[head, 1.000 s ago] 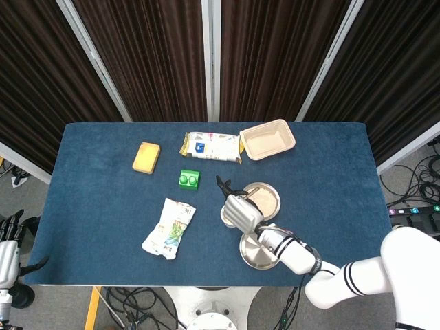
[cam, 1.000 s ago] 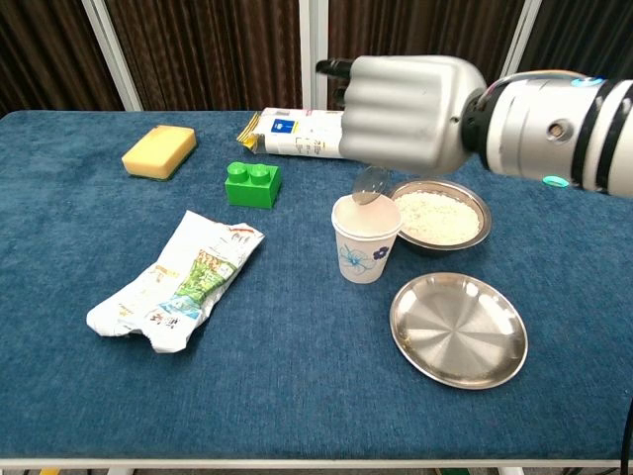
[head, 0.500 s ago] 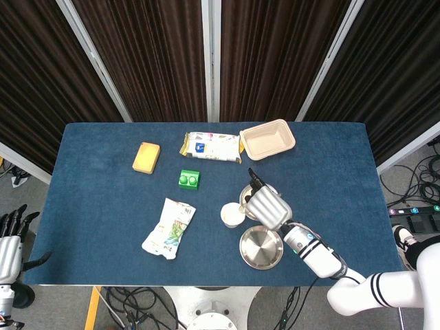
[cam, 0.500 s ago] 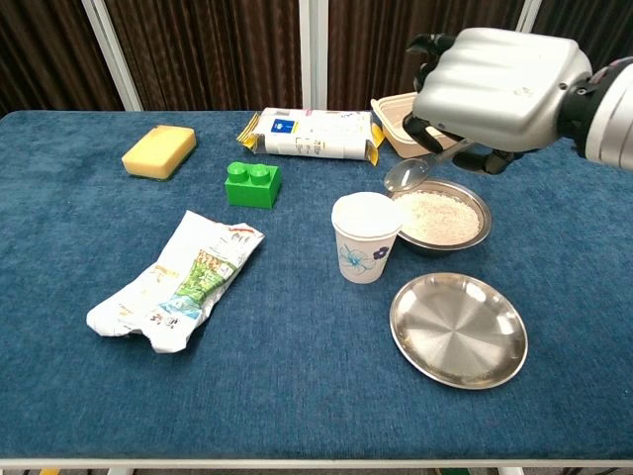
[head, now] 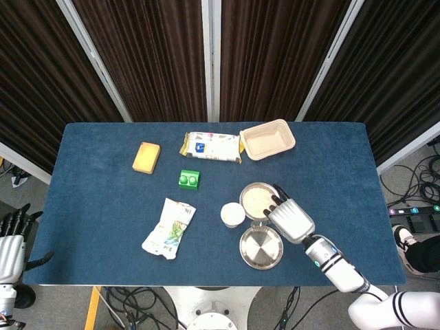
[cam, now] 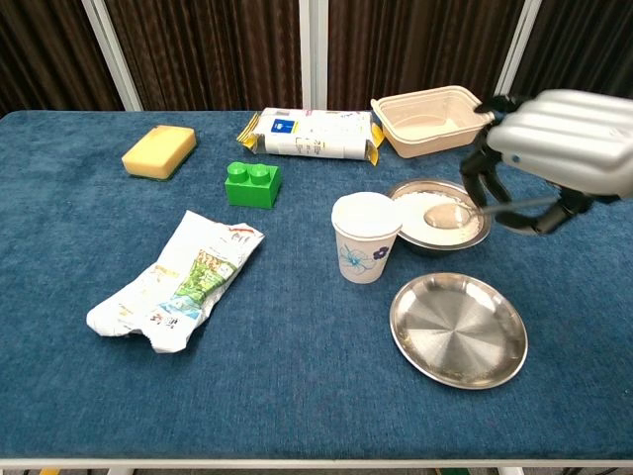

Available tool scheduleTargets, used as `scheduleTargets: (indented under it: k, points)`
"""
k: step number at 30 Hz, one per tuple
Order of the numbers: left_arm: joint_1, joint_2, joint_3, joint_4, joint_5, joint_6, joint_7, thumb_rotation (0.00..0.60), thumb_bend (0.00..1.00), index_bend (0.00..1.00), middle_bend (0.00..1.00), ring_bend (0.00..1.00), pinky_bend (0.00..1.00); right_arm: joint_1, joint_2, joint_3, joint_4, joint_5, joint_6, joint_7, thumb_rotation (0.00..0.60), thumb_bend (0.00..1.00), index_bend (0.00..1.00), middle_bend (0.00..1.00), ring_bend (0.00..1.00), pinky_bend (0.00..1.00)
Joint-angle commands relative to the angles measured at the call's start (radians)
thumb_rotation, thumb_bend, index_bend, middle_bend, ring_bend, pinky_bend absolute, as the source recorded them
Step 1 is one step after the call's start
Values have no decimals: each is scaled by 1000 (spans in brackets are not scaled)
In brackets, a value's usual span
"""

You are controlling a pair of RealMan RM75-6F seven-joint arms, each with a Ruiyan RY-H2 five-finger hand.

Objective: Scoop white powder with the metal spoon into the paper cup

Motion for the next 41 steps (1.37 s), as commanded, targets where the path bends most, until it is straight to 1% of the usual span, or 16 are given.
scheduleTargets:
  k: [1,4,7,13,15,17,20,23,25,27,29,32,34,36,38,41]
  points:
    - [-1,1,1,-3,2,0,2,600,165,233,137,71,48,-78,-28,-34,69,-87,13,114,600,365,631,602,242,0]
    - [-3,2,1,-7,5,1,4,600,165,233,137,71,48,-115,-79,-39,137,-123,17,143,600,364,634,587,233,0]
    - [-3,4,2,-10,4,1,3,600,164,233,137,71,48,-156,-151,-32,224,-160,43,127,600,361,635,573,225,0]
    - [-1,4,5,-8,2,1,-1,600,164,233,137,71,48,-205,-249,-17,316,-185,35,98,600,354,599,546,204,0]
    - [2,5,6,-6,2,4,-4,600,164,233,137,71,48,-213,-265,-12,331,-189,27,84,600,352,575,533,194,0]
    - [4,4,7,-4,1,6,-6,600,164,233,137,71,48,-221,-276,-6,337,-190,18,73,600,351,521,504,174,0]
    - [8,4,10,-3,2,10,-7,600,164,233,137,71,48,-233,-275,2,326,-195,14,65,600,348,400,439,141,0]
    - [8,4,10,-2,4,11,-8,600,164,233,137,71,48,-244,-255,11,304,-199,17,55,600,349,323,407,135,0]
    - [7,3,9,-2,4,11,-8,600,164,233,137,71,48,-252,-234,20,282,-197,25,54,600,349,308,396,132,0]
    - [6,3,8,-2,4,11,-8,600,164,233,137,71,48,-271,-197,41,252,-191,62,57,600,350,302,389,130,0]
    - [7,3,8,0,2,10,-9,600,165,233,137,71,48,-304,-153,71,223,-174,128,73,600,352,302,386,134,0]
    - [5,2,9,3,-2,3,-11,600,164,233,137,71,48,-358,-74,118,186,-134,218,137,600,353,295,373,140,4]
    - [1,-1,8,4,0,0,-11,600,164,233,137,71,48,-395,-10,137,158,-104,258,190,600,355,278,341,136,10]
    - [-1,-6,6,4,3,1,-6,600,164,233,137,71,48,-434,52,145,122,-75,286,233,600,357,239,287,106,10]
    - [-5,-10,7,3,4,-3,-2,600,164,233,137,71,48,-469,90,150,99,-65,321,270,600,359,183,227,57,11]
    - [-10,-13,7,1,5,-9,7,600,164,233,137,71,48,-520,125,155,76,-60,372,311,600,359,156,213,39,8]
